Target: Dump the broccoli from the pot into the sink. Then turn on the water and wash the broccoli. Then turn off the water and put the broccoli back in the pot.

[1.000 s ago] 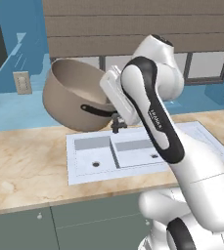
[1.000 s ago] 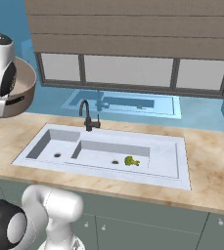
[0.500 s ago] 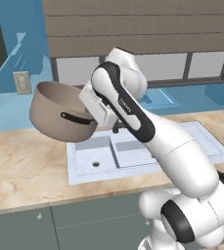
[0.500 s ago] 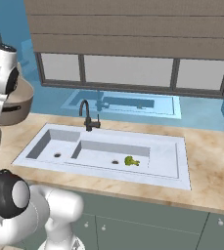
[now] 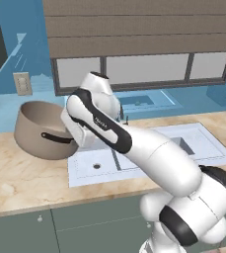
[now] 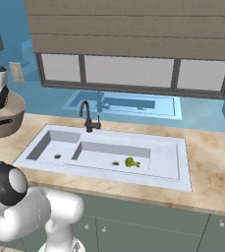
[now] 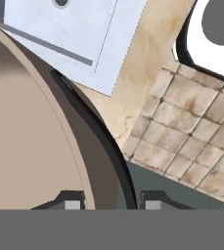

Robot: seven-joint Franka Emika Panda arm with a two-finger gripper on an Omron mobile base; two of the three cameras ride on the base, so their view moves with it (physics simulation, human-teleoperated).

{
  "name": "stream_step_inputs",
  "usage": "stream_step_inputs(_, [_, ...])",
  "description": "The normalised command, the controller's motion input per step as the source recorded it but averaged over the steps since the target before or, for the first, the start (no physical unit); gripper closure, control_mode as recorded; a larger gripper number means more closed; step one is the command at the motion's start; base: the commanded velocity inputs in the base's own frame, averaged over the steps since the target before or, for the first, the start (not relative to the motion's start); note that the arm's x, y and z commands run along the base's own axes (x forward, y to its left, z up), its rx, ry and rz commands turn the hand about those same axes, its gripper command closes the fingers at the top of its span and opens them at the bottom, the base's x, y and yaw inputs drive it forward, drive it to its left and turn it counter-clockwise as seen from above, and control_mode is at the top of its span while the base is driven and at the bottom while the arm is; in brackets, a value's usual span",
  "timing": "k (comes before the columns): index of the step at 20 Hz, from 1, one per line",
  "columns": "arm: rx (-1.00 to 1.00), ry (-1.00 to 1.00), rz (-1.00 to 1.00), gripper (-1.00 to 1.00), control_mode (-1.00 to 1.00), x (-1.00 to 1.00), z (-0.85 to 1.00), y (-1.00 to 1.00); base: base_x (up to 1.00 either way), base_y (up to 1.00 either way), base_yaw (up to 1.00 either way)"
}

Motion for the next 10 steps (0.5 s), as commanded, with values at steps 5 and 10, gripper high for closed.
stream_step_inputs(5, [0.00,0.00,0.00,1.00,-1.00,0.26,-0.40,0.48,0.00,0.00,0.00])
stream_step_inputs(10, [0.00,0.00,-0.02,1.00,-1.00,0.18,-0.24,0.30,0.00,0.00,0.00])
